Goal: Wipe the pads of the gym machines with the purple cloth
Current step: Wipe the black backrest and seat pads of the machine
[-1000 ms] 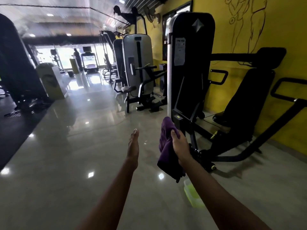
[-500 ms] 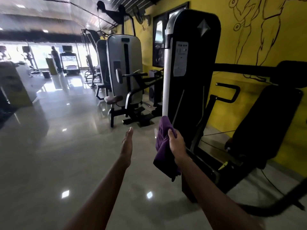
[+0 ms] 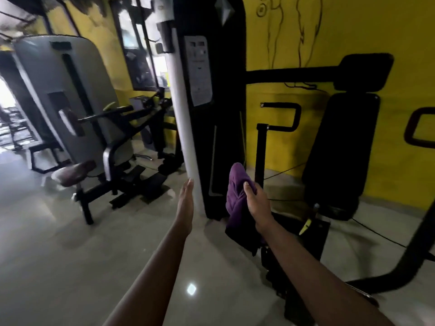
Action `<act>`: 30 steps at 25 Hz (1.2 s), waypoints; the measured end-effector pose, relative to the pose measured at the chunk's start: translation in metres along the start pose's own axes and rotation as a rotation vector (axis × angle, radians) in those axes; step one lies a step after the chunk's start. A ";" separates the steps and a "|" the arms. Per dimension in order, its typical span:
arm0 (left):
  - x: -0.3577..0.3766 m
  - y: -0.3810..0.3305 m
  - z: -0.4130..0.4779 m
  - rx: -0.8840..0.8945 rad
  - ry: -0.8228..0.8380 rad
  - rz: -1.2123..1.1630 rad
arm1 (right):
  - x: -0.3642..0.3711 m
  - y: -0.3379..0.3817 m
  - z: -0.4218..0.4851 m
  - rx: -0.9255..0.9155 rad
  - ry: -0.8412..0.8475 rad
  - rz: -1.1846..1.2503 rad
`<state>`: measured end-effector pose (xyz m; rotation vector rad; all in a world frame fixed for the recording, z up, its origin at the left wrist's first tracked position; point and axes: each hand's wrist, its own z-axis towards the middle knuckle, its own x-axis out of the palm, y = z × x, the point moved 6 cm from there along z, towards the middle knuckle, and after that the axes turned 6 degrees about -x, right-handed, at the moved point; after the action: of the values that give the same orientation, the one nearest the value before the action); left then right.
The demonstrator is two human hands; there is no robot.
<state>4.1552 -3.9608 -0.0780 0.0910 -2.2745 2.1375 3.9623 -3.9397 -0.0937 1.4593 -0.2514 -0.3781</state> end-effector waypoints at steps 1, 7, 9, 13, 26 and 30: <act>0.010 0.004 0.029 -0.002 0.052 0.003 | 0.004 -0.008 0.022 0.008 -0.044 -0.010; 0.088 0.017 0.218 -0.020 0.306 0.018 | 0.023 -0.036 0.176 0.035 -0.249 -0.012; 0.112 0.014 0.269 -0.029 0.339 0.030 | 0.026 -0.033 0.225 0.045 -0.292 -0.017; 0.172 0.004 0.364 -0.059 0.447 0.053 | 0.020 -0.031 0.313 0.052 -0.434 -0.009; 0.452 -0.014 0.547 -0.066 1.007 0.070 | -0.110 -0.061 0.513 0.035 -1.062 -0.046; 0.540 -0.019 0.566 -0.027 1.141 0.098 | -0.157 -0.070 0.547 0.037 -1.244 -0.052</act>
<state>3.6318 -4.5427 -0.0660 -0.9727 -1.5829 1.4939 3.5984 -4.3829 -0.0984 1.0913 -1.2062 -1.3019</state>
